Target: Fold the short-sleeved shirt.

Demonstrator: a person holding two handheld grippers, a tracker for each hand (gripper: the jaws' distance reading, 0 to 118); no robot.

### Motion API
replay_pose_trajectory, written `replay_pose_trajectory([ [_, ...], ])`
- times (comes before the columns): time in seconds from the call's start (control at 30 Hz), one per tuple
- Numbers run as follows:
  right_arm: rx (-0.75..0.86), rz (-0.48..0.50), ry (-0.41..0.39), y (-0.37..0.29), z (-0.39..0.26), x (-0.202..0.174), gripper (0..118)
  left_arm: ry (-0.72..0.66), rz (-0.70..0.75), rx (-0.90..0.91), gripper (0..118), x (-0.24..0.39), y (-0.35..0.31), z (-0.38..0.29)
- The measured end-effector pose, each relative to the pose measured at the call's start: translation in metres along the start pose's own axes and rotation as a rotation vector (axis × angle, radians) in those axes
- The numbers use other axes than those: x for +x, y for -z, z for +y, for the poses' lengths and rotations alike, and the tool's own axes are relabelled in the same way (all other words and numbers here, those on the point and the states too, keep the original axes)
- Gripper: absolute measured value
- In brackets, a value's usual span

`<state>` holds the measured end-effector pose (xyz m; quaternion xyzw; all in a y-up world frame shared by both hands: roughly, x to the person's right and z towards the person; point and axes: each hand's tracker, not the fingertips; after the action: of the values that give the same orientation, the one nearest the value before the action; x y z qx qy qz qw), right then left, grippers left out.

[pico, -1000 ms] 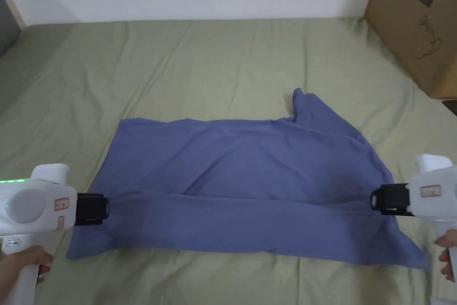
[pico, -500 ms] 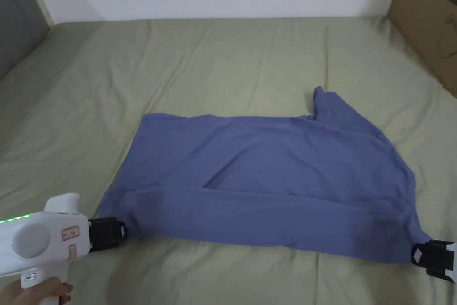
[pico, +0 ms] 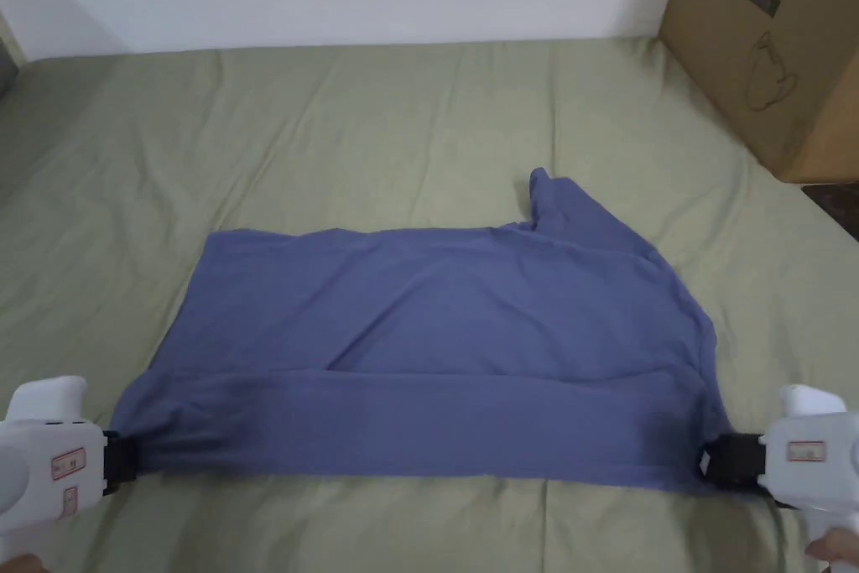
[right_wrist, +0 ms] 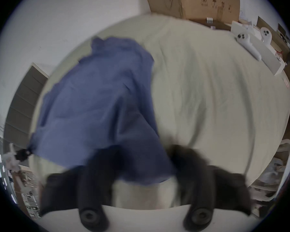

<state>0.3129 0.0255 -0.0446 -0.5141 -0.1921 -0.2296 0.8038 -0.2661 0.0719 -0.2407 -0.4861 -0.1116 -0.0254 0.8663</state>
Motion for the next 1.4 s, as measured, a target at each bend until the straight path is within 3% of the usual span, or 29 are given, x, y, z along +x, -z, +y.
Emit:
replay_pose_trajectory([
  [0.03,0.051,-0.008,-0.014,-0.010,-0.004,-0.005,43,-0.010,-0.014,-0.007,8,-0.002,-0.001,0.001],
  [0.1,0.054,0.116,-0.052,-0.028,-0.001,-0.012,7,-0.015,-0.015,-0.009,8,-0.003,-0.007,0.000],
  [0.13,0.052,0.160,-0.067,-0.031,-0.001,-0.017,7,-0.003,-0.021,0.004,8,-0.003,-0.011,0.000],
  [0.17,0.058,0.057,-0.094,-0.033,-0.001,-0.020,7,0.011,-0.017,0.011,8,-0.004,-0.015,0.001],
  [0.2,0.059,0.024,-0.152,-0.035,-0.001,-0.021,7,0.011,-0.014,0.015,8,-0.005,-0.020,0.001],
  [0.33,0.110,0.139,-0.020,-0.068,0.003,0.000,7,0.000,-0.047,0.035,7,-0.012,-0.045,-0.007],
  [0.5,0.083,0.074,-0.135,-0.091,-0.014,0.016,7,0.066,-0.027,0.010,7,-0.012,-0.064,-0.042],
  [0.7,0.015,0.073,-0.097,-0.061,-0.050,0.030,8,0.105,0.007,-0.089,9,-0.006,-0.044,-0.090],
  [0.77,0.022,0.002,-0.103,-0.064,-0.048,0.023,29,0.083,0.073,-0.125,43,-0.006,-0.042,-0.088],
  [0.83,0.052,-0.030,-0.167,-0.074,-0.041,0.015,69,0.049,0.035,-0.057,83,-0.009,-0.053,-0.078],
  [0.87,0.073,-0.042,-0.185,-0.080,-0.036,0.011,73,0.030,0.030,-0.033,88,-0.008,-0.059,-0.071],
  [0.97,0.145,0.025,-0.199,-0.098,-0.015,0.000,72,-0.008,-0.025,0.055,86,-0.004,-0.070,-0.045],
  [1.0,0.168,0.053,-0.184,-0.103,-0.007,-0.005,65,-0.023,-0.052,0.076,77,0.000,-0.070,-0.037],
  [1.07,0.210,0.074,-0.175,-0.104,0.003,-0.016,15,-0.013,-0.068,0.080,21,0.010,-0.066,-0.024],
  [1.1,0.223,0.053,-0.168,-0.100,0.004,-0.020,2,-0.010,-0.057,0.074,0,0.017,-0.058,-0.021],
  [1.17,0.219,0.039,-0.169,-0.089,0.002,-0.027,0,0.031,-0.044,0.072,0,0.027,-0.047,-0.017],
  [1.27,0.113,0.109,-0.139,-0.069,-0.002,-0.027,0,0.007,-0.070,0.031,0,0.031,-0.037,-0.010],
  [1.4,0.143,0.082,-0.162,-0.061,0.027,-0.036,0,0.028,-0.058,0.037,0,0.034,-0.033,0.002],
])
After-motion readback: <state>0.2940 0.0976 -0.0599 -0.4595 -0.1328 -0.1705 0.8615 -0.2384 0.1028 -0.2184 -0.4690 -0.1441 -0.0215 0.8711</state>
